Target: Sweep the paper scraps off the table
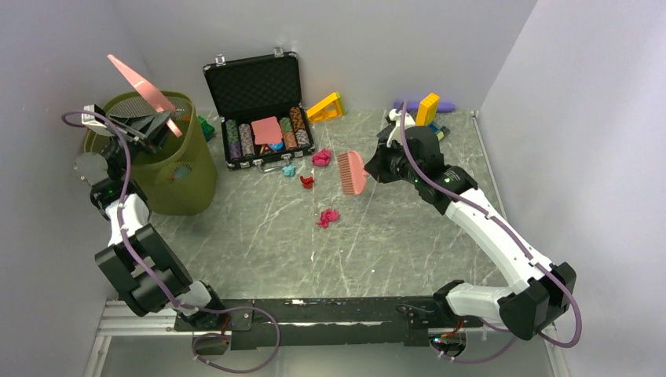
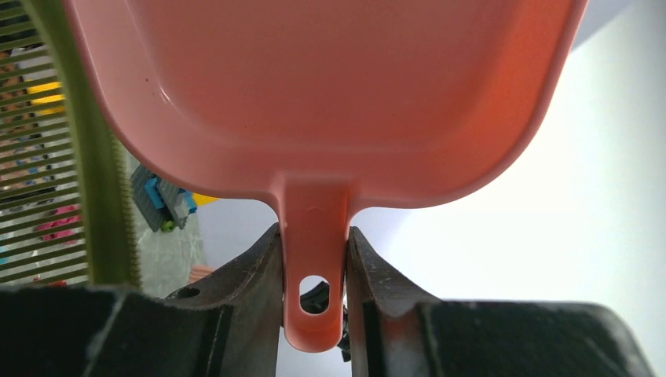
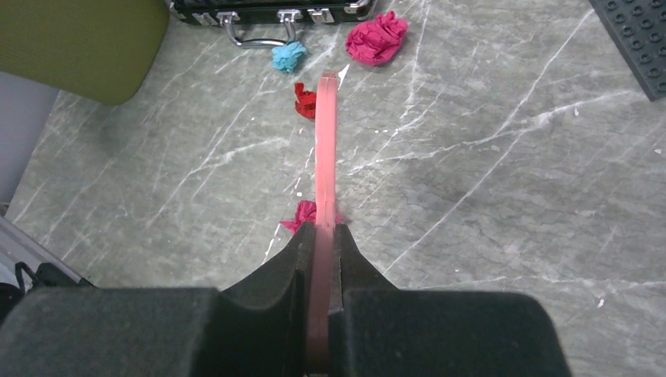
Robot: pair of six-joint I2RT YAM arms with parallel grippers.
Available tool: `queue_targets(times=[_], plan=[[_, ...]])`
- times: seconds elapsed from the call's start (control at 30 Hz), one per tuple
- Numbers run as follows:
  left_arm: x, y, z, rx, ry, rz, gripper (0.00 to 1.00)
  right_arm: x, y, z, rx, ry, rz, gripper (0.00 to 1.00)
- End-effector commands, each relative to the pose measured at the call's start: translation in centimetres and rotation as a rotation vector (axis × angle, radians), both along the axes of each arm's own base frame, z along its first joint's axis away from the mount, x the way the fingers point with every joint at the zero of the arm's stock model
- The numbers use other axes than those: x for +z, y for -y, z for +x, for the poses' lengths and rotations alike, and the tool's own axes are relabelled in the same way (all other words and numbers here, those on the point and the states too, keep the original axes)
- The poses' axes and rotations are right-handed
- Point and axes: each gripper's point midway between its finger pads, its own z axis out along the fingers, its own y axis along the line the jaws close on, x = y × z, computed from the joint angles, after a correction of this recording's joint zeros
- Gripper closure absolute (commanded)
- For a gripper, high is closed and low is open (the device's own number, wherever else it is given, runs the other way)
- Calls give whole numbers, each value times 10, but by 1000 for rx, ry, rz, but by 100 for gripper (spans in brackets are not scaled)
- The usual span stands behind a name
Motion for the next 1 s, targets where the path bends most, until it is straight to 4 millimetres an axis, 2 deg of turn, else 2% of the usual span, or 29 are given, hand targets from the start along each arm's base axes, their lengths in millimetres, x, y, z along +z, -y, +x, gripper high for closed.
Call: queue_targets(times=[0.0,0.23,0.3,0.4,0.5,0.57,0.67,0.73,0.83,0.97], plan=[[64,24,-49,-108,186,-65,100,15,-10,6,10,40,69,100],[80,32,-56,-121,240,30,100,11,-18,13,2,15,96,100],[82,49,-59,-138,249,95,100,9,-21,20,-26,-6,119,100],[77,87,-58,-186,223,212,100,5,-25,37,-134,-49,206,100],[66,112,-55,-144,189,350,100,4,-47,54,-203,-115,411,100],[57,122,-54,-83,150,477,100,4,-71,61,-196,-173,568,100],[43,132,-58,-43,108,647,100,2,-107,72,-156,-206,654,100],[24,136,-62,-49,64,744,100,-2,-131,80,-136,-219,647,100],[-19,125,-63,18,-55,900,100,-18,-159,97,-129,-249,652,100],[-74,123,-69,19,-155,1037,100,-51,-169,116,-207,-290,672,100]])
